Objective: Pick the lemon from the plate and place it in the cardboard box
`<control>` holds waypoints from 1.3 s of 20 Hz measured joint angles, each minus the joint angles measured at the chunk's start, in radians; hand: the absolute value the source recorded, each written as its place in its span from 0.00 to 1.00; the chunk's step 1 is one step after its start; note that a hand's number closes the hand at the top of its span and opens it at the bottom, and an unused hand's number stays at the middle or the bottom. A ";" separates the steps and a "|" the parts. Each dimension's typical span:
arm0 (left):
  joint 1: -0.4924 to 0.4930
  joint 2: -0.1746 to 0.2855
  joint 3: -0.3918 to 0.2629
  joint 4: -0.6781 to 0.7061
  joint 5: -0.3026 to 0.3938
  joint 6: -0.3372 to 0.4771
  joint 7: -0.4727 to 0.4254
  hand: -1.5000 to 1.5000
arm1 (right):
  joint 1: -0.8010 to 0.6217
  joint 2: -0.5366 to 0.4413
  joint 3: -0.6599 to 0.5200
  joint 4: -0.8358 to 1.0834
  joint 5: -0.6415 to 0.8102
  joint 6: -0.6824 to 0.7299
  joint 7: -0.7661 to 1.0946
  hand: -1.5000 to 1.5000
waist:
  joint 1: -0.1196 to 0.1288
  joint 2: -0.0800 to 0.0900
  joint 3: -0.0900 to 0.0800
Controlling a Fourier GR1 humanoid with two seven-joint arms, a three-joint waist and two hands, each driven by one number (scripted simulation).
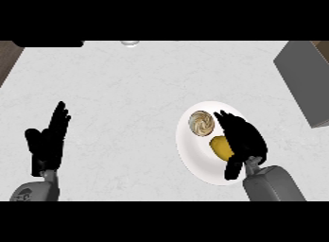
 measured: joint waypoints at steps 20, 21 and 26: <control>-0.020 -0.025 -0.015 0.003 -0.025 0.007 0.005 0.50 | -0.235 0.111 -0.269 0.294 0.099 -0.269 0.227 1.00 | 0.025 0.015 0.000; -0.027 -0.024 -0.018 0.001 -0.026 0.003 0.006 0.50 | -0.265 0.116 -0.303 0.317 0.103 -0.289 0.293 1.00 | 0.032 0.018 0.000; -0.059 -0.025 -0.029 0.013 -0.030 -0.004 0.019 0.50 | -0.465 0.129 -0.407 0.498 0.146 -0.394 0.526 1.00 | 0.061 0.024 0.000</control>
